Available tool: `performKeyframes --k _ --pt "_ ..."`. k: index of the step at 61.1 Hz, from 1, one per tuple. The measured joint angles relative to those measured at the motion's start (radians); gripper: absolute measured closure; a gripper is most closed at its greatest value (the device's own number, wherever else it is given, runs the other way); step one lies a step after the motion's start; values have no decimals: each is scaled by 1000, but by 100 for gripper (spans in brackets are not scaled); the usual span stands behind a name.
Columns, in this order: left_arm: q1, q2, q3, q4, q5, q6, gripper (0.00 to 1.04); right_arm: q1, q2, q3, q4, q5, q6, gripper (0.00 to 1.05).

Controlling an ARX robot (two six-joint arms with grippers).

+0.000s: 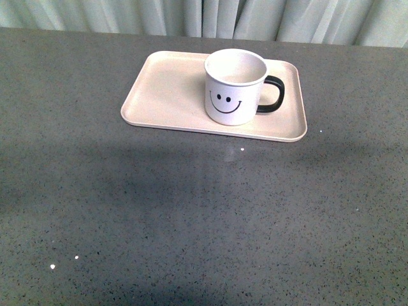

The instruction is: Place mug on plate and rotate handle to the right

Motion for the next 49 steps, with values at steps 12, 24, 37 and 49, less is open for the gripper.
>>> performKeyframes --k 12,24,37,49 --pt "0 0 0 0 0 0 9 0 -162 -64 -117 0 0 103" --pt "0 0 0 0 0 0 9 0 -335 -83 -265 0 0 103" --pt "0 0 0 0 0 0 9 0 -481 -84 -394 0 0 103" --pt "0 0 0 0 0 0 9 0 -596 -84 -502 0 0 103"
